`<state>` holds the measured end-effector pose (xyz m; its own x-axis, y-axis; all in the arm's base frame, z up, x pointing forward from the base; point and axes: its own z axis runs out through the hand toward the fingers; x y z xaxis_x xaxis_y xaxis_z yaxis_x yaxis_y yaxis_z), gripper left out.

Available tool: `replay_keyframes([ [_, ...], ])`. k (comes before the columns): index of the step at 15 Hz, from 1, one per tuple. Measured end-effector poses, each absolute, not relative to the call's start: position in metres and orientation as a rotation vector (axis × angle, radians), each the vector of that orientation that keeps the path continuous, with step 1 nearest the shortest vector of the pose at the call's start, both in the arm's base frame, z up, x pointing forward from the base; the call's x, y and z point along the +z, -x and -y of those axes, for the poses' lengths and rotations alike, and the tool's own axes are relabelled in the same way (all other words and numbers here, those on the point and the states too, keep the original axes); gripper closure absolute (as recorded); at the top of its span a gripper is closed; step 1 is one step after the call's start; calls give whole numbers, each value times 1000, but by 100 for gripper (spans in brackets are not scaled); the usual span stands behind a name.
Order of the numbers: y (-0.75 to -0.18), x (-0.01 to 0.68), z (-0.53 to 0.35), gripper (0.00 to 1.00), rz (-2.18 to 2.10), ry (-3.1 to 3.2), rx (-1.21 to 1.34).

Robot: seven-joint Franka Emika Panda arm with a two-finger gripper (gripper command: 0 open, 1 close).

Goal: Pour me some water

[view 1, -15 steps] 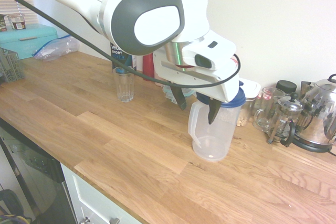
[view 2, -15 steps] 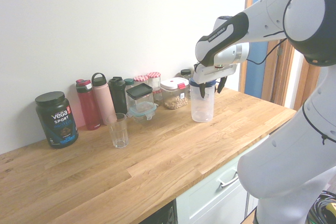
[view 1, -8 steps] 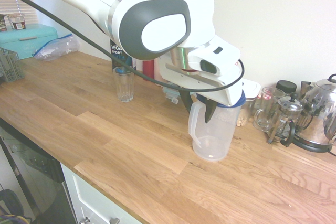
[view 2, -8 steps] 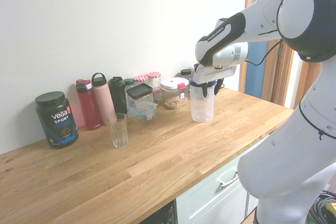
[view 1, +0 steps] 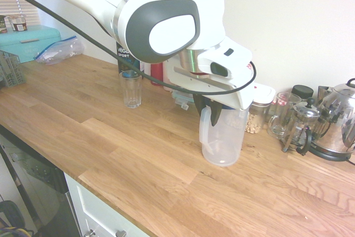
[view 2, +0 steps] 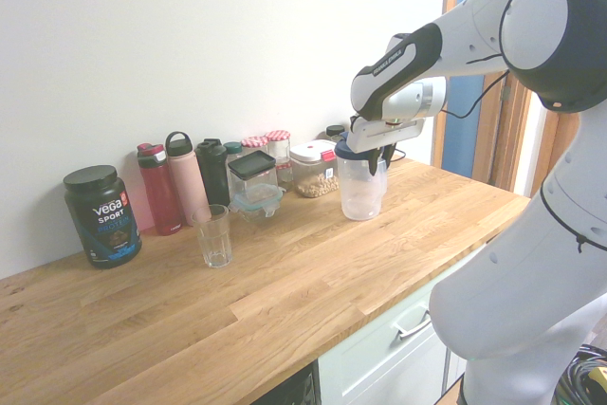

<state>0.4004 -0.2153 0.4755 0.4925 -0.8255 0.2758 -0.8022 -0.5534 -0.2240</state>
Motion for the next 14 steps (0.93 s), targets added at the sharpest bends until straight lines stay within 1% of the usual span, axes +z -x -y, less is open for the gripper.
replay_keyframes([
  [5, -391, 486, 220, 100, -1411, 2679, -551],
  [8, -361, 530, 210, 100, -1276, 2756, -536],
  [11, -335, 581, 182, 100, -1072, 2857, -542],
  [14, -345, 615, 135, 100, -824, 2977, -577],
])
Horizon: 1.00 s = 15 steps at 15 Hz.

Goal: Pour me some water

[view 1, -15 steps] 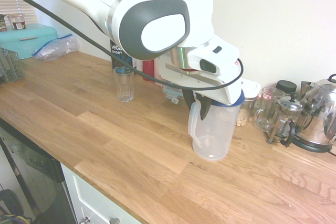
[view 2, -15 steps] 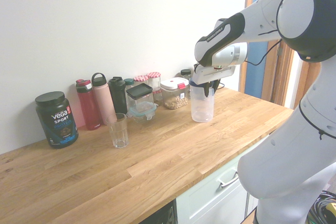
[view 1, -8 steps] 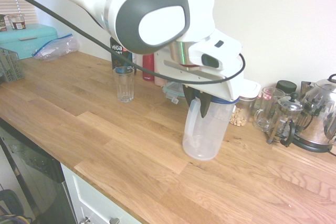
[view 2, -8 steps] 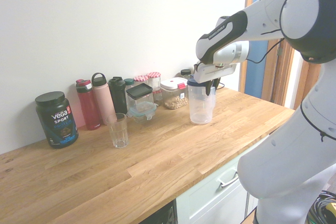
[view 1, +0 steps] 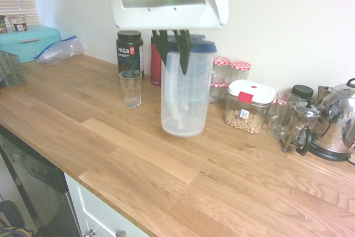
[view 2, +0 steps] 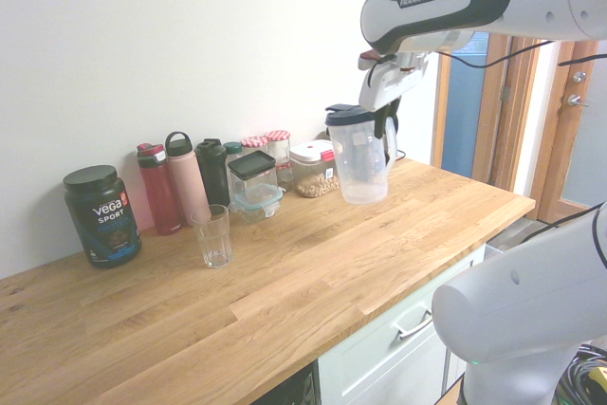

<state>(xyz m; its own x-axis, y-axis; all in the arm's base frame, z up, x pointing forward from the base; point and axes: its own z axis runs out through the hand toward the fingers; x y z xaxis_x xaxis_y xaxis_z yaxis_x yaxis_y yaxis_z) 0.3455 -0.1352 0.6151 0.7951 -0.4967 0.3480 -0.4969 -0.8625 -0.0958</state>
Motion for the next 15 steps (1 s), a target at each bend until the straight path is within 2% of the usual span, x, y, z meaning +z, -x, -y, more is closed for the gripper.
replay_keyframes([
  [10, -426, 628, -30, 100, 36, -2826, 262],
  [15, -466, 600, -87, 100, -166, -2648, 114],
])
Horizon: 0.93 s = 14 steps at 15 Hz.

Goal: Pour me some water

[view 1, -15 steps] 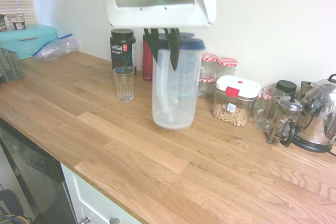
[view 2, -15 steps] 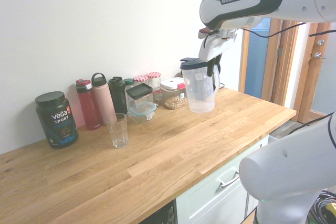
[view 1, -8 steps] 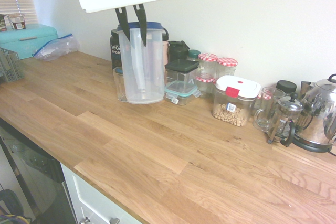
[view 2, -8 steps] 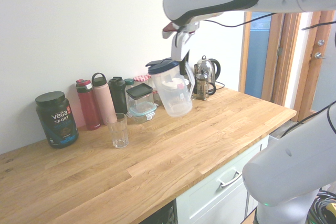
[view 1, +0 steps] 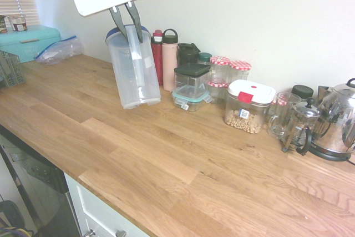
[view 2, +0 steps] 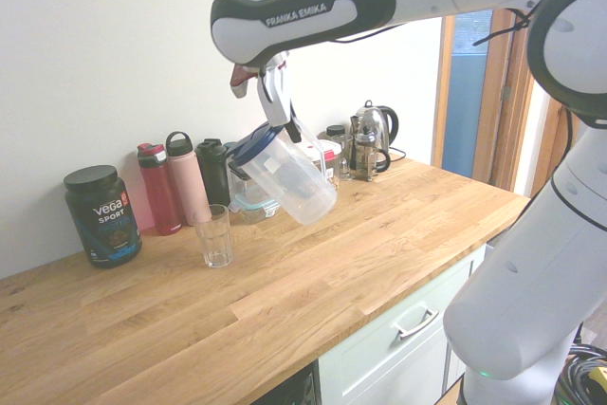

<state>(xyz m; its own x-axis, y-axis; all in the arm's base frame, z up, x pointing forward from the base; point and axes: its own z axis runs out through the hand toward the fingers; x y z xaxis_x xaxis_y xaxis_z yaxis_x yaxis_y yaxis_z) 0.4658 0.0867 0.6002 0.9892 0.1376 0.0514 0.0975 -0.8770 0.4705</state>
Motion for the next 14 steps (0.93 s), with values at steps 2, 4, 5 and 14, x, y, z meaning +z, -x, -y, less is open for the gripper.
replay_keyframes([
  [2, -483, 582, -101, 100, -195, -2594, 66],
  [4, -493, 570, -113, 100, -220, -2539, 34],
  [5, -496, 566, -119, 100, -231, -2513, 19],
  [14, -520, 522, -177, 100, -287, -2282, -66],
])
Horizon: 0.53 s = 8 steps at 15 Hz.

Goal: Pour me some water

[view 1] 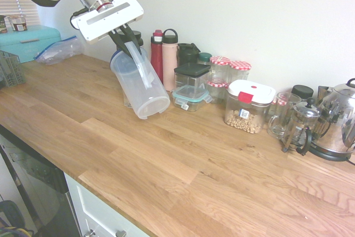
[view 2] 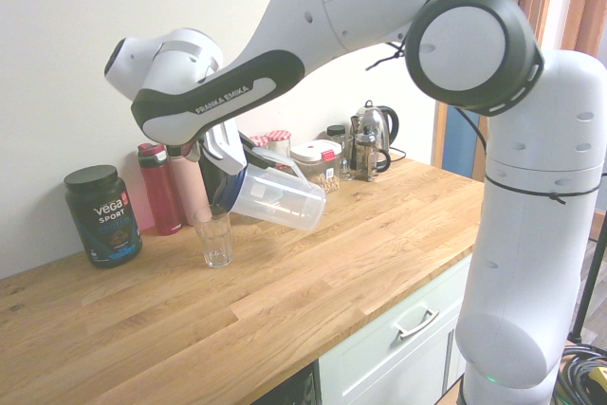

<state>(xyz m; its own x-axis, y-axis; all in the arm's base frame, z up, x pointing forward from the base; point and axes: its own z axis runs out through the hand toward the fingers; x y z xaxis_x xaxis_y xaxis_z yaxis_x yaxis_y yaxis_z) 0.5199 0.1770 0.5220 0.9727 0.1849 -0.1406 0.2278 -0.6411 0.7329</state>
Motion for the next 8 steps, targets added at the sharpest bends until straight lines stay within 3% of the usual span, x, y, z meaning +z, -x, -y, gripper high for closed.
replay_keyframes([
  [8, -513, 557, -178, 100, -187, -2348, 57],
])
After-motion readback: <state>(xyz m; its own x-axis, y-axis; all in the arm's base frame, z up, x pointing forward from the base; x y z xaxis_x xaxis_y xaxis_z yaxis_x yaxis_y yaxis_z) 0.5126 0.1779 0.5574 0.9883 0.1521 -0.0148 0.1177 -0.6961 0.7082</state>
